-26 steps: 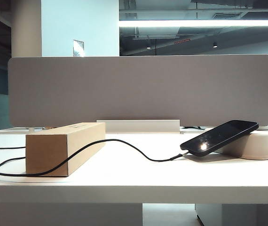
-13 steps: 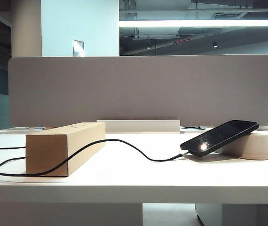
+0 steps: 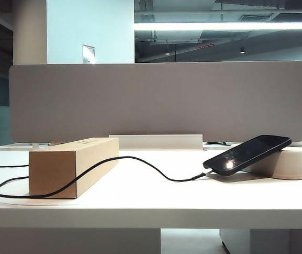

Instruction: Pick up the charging cable and the phone, plug the charging cable into the charging port on the phone, and finally place them back on the table.

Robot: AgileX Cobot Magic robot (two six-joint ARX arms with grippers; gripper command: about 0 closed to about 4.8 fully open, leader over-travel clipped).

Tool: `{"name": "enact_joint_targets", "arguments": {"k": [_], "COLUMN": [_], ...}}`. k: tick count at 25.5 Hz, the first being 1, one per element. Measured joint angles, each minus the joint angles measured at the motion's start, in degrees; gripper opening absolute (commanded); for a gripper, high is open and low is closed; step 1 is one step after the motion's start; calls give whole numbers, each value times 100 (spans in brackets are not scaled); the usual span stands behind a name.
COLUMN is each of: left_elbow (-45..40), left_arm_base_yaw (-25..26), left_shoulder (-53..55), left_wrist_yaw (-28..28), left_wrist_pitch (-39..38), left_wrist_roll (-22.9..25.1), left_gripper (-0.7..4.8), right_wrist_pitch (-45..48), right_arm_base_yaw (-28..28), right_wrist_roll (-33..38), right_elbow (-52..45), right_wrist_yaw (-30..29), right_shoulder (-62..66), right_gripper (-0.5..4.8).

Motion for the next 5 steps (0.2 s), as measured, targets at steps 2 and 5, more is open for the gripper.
{"name": "enact_joint_targets", "arguments": {"k": [2, 5], "left_elbow": [0, 0], "left_arm_base_yaw": [0, 0], "left_shoulder": [0, 0], "left_wrist_yaw": [0, 0], "left_wrist_pitch": [0, 4], "left_wrist_roll": [0, 0], "left_gripper": [-6, -6], "right_wrist_pitch": [0, -81], "right_arm_base_yaw": [0, 197], "right_wrist_roll": [0, 4], "right_elbow": [0, 7], "right_wrist_yaw": [0, 129], "right_shoulder": [2, -4], "right_gripper": [-5, -5]}}
